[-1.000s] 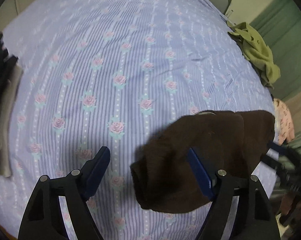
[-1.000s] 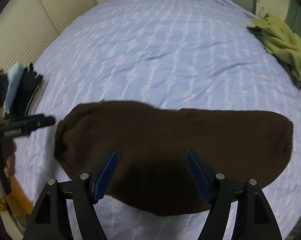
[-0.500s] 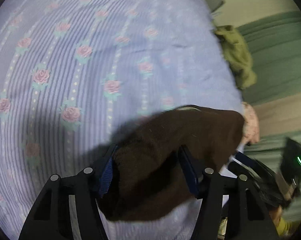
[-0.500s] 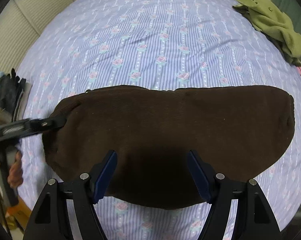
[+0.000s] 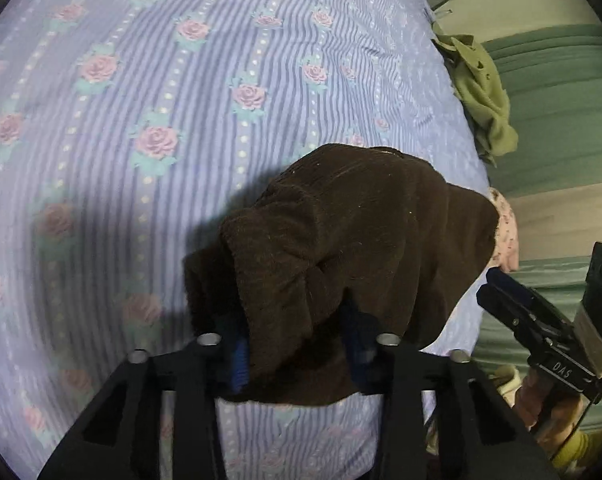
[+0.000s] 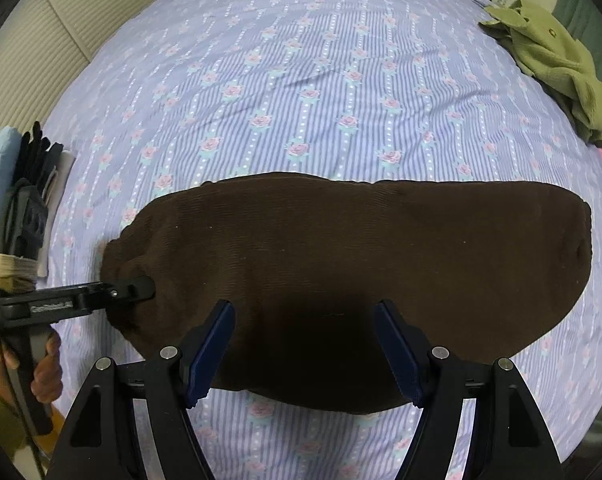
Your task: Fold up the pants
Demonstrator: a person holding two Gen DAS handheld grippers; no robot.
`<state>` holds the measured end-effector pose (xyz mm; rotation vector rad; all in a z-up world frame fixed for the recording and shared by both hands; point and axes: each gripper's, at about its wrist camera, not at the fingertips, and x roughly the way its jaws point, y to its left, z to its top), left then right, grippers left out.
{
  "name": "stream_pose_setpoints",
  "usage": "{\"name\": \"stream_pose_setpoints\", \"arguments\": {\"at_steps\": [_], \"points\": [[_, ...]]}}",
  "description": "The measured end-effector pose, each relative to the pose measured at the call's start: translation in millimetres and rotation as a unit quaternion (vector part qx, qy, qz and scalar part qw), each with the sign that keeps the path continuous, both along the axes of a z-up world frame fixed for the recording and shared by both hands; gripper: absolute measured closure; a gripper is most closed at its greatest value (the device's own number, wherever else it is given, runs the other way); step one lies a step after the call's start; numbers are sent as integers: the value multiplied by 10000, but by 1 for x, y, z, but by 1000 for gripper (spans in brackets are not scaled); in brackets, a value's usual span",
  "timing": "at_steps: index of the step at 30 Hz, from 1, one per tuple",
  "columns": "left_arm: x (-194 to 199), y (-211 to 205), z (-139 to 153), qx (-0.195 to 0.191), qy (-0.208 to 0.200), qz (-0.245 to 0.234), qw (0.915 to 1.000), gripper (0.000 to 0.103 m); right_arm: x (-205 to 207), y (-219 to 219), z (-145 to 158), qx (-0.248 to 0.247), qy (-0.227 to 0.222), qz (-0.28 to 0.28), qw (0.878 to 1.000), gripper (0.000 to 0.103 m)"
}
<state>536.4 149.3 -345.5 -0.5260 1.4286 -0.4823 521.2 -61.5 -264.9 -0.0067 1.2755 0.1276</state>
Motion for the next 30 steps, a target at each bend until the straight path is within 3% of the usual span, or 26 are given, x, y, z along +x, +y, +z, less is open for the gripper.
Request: {"name": "stream_pose_setpoints", "arguments": {"at_steps": [1, 3, 5, 9, 11, 14, 15, 16, 18, 20, 22, 26, 30], "points": [[-7, 1, 6, -36, -60, 9, 10000, 79, -2, 0, 1, 4, 0, 17, 10000, 31], [-25, 13, 23, -275, -183, 118, 9994, 81, -6, 0, 3, -1, -1, 49, 10000, 31], [-33, 16, 30, -213, -239, 142, 9994, 81, -13, -5, 6, 4, -23, 56, 10000, 31], [-30, 20, 9, 102, 10, 250, 9996, 81, -25, -14, 8, -76, -26, 83, 9999, 31], [-22, 12, -2, 375, 40, 226, 9990, 80, -33, -19, 7, -241, -51, 78, 9997, 31], [-12, -9, 7, 1267, -262, -155, 9915, 67, -41, -26, 3, -347, -12, 116, 9993, 31], [-10, -16, 13, 1691, -350, -273, 9846, 53, -45, -30, 2, -334, 3, 114, 9994, 31], [-13, -19, 21, 1994, -472, -357, 9781, 47, -47, -34, 2, -324, 4, 105, 9994, 31], [-27, -28, 47, 2512, -1028, -465, 9613, 44, -53, -45, 3, -270, -19, 110, 9996, 31], [-51, -31, 77, 2997, -1644, -436, 9388, 30, -60, -53, 4, -228, -55, 148, 9996, 31], [-70, -43, 100, 3106, -2113, -489, 9255, 23, -69, -64, 4, -185, -67, 255, 9995, 31], [-110, -85, 119, 3091, -2604, -1004, 9092, 23, -82, -77, -1, -73, 0, 584, 9983, 31], [-139, -143, 110, 3297, -3141, -1757, 8728, 23, -91, -87, -11, -30, 73, 905, 9959, 34]]}}
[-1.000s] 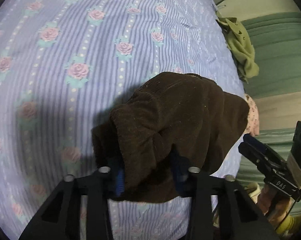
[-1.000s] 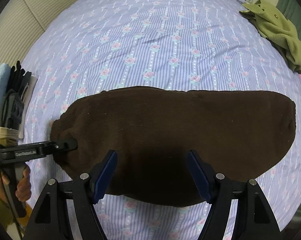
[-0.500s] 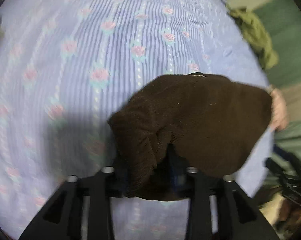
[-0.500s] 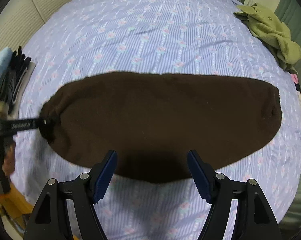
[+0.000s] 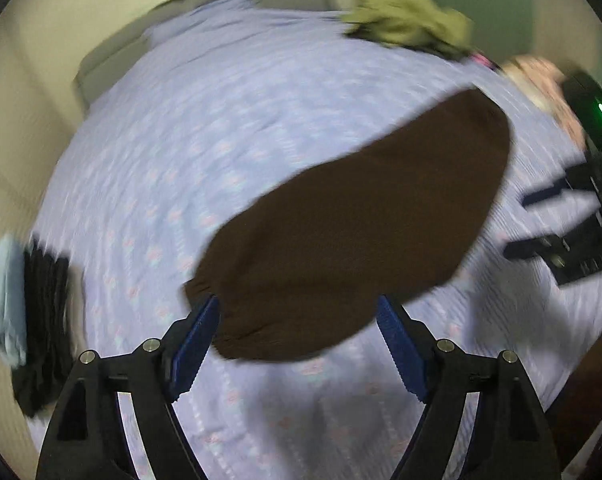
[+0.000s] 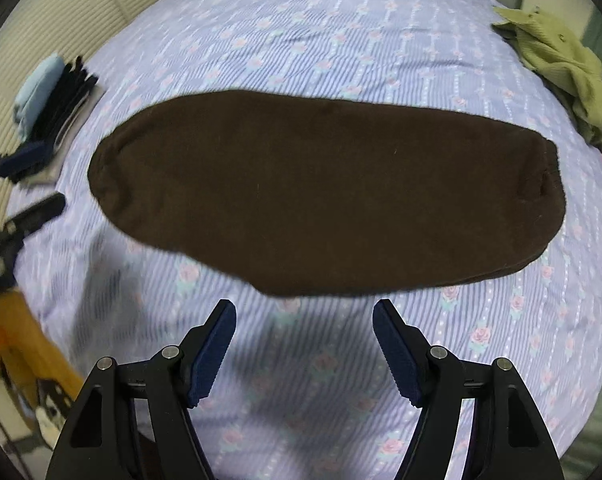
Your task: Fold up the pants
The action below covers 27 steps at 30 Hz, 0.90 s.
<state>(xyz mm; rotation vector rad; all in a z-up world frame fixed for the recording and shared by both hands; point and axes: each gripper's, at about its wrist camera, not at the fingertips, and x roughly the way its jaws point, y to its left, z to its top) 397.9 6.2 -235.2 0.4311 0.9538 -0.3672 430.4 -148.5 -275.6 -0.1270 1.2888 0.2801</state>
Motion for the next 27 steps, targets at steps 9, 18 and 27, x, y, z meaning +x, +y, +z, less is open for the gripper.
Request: {"name": "stream_pose_setpoints", "arguments": {"at_steps": [9, 18, 27], "points": [[-36, -120, -62, 1236, -450, -2085, 9691, 52, -17, -43, -23, -21, 227, -231, 9995, 43], [11, -142, -96, 1209, 280, -1968, 9725, 86, -23, -74, -41, 491, 361, -728, 9955, 48], [113, -94, -86, -889, 2197, -344, 9709, 87, 1, -53, -47, 1513, 336, -194, 9877, 54]]}}
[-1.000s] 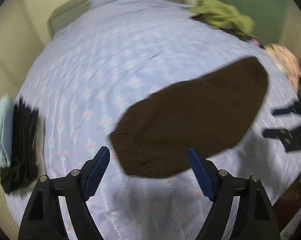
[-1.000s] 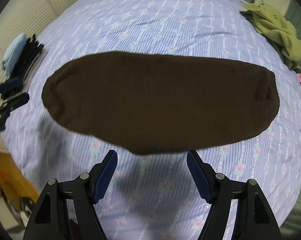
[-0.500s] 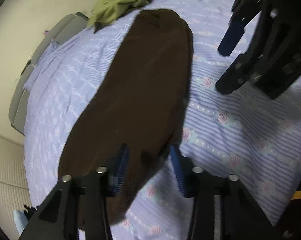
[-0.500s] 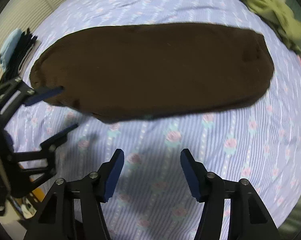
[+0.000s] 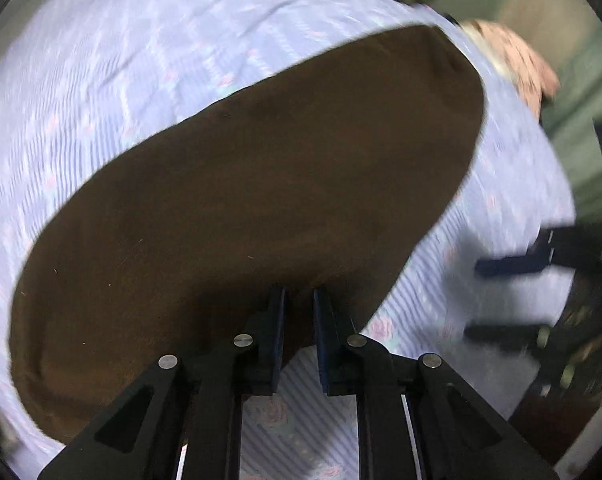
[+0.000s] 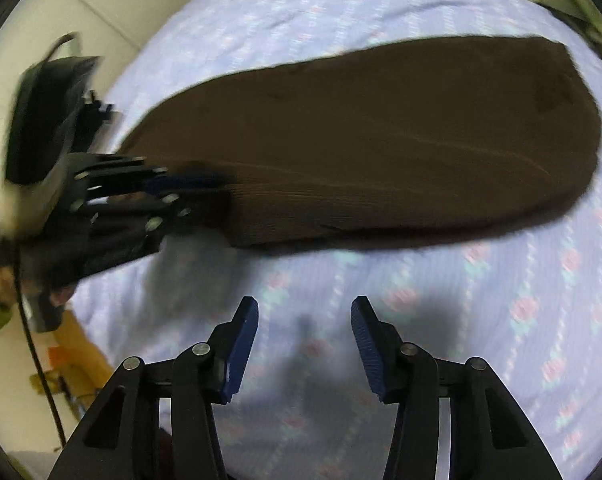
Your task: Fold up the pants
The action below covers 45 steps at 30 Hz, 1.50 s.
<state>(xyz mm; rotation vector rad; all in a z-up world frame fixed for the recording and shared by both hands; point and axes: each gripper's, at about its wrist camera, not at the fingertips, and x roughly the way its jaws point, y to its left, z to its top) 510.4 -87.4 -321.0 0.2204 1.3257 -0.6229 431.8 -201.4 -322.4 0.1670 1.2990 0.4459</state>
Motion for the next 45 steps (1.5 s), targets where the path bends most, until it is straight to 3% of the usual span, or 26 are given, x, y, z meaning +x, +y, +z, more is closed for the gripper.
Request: {"name": "stream_pose_setpoints", "arguments": {"at_steps": [3, 6, 11, 17, 18, 19, 21, 23, 26, 27, 31, 34, 35, 37, 39, 41, 42, 44, 45], "points": [[18, 9, -12, -250, 480, 166, 9984, 87, 12, 13, -3, 185, -37, 178, 9997, 54], [30, 18, -17, -433, 706, 315, 9961, 87, 25, 23, -12, 351, 27, 263, 9990, 54], [32, 30, -21, -674, 894, 524, 9923, 87, 41, 38, -29, 690, 291, 183, 9970, 57], [25, 40, -2, -689, 875, 506, 9925, 85, 56, 57, -36, 501, 231, 301, 9980, 58], [25, 43, 5, -702, 841, 497, 9927, 79, 56, 60, -35, 465, 226, 276, 9983, 58], [25, 47, 15, -796, 730, 521, 9928, 65, 57, 62, -37, 428, 236, 220, 9986, 59], [25, 51, 29, -743, 328, 572, 9951, 52, 56, 62, -42, 381, 306, 100, 9988, 65], [32, 52, 33, -486, 17, 582, 9971, 52, 49, 64, -44, 369, 332, 43, 9988, 66], [48, 51, 18, -153, 6, 709, 9974, 54, 46, 60, -44, 310, 314, 3, 9990, 74], [55, 49, 8, 81, 40, 764, 9970, 62, 44, 61, -45, 276, 328, 20, 9991, 81], [69, 56, -19, 662, 2, 1000, 9928, 86, 32, 60, -44, 185, 543, -114, 9983, 88], [77, 65, -25, 542, 193, 1378, 9888, 88, 23, 75, -51, -77, 623, -91, 9980, 94], [78, 68, -25, 523, 199, 1441, 9880, 88, 23, 76, -58, -53, 774, -125, 9969, 102], [77, 72, -23, 527, 199, 1438, 9880, 88, 20, 75, -71, 54, 1151, -274, 9930, 102], [70, 76, -12, 530, 143, 1329, 9896, 83, 14, 72, -68, 91, 1170, -234, 9928, 101], [54, 69, 12, 545, -277, 1180, 9911, 65, 9, 63, -50, -15, 1053, -278, 9940, 96], [45, 69, 26, 472, -523, 1128, 9911, 56, 8, 56, -39, -45, 957, -315, 9949, 81], [25, 65, 51, 195, -782, 1022, 9915, 53, 6, 31, -10, -159, 550, -511, 9970, 55], [15, 62, 61, 74, -840, 1005, 9914, 52, 5, 14, 9, -210, 261, -678, 9971, 48]]}}
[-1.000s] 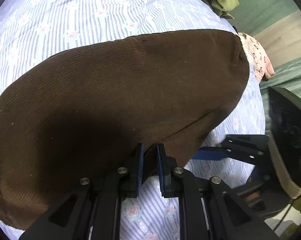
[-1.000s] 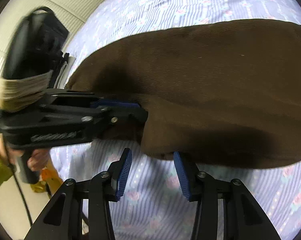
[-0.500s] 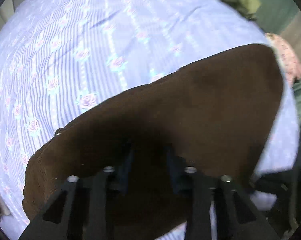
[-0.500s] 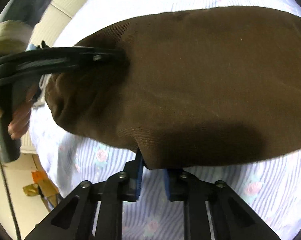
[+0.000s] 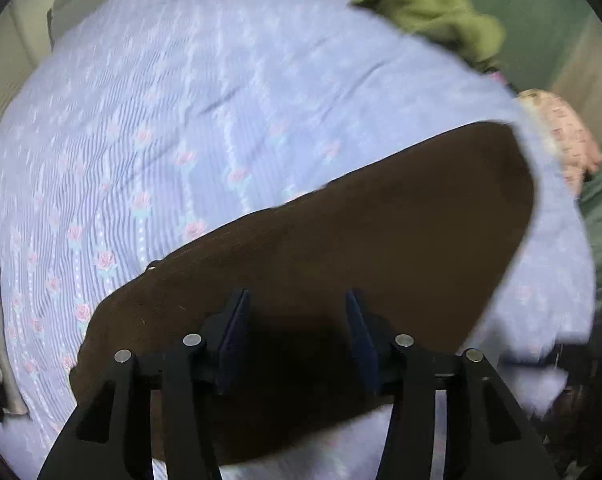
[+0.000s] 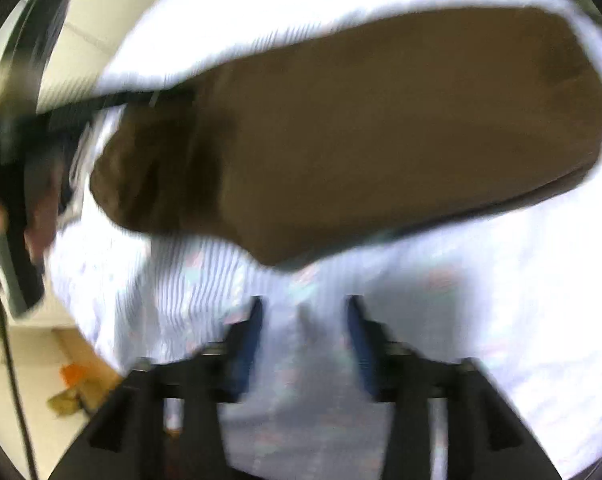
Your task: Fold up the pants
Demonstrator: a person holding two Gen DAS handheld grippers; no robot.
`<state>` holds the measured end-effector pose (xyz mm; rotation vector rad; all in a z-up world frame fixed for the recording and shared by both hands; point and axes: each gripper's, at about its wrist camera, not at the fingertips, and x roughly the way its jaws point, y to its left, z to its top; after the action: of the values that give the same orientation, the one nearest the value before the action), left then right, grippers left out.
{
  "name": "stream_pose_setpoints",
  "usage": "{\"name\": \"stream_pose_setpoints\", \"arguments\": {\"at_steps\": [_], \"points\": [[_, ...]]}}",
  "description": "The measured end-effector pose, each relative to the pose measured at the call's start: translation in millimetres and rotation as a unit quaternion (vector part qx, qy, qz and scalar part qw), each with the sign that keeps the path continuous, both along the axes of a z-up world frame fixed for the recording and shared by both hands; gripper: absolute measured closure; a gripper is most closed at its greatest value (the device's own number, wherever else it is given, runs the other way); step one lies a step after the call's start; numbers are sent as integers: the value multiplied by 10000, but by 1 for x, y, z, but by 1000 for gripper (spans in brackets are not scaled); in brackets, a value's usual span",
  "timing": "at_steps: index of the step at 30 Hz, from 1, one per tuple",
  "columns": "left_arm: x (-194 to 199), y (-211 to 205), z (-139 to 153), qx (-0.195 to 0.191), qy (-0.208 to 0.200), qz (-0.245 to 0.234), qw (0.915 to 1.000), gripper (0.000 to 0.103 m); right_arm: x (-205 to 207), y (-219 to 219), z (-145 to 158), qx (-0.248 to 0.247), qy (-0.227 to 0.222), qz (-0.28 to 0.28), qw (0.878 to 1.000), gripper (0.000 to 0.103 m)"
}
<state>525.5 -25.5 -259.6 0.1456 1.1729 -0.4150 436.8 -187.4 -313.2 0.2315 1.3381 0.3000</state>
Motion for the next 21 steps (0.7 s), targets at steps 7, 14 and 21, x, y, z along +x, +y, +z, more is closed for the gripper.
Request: {"name": "stream_pose_setpoints", "arguments": {"at_steps": [7, 14, 21], "points": [[-33, -46, 30, -387, -282, 76, 9988, 48, 28, -121, 73, -597, -1264, -1026, 9849, 27], [-27, -119, 22, -459, -202, 222, 9985, 48, 94, -193, 56, -732, -1566, -1420, 9747, 25], [-25, -162, 24, -327, -208, 168, 9991, 48, 140, -223, 2, 41, -1025, -1806, 9782, 25]]}}
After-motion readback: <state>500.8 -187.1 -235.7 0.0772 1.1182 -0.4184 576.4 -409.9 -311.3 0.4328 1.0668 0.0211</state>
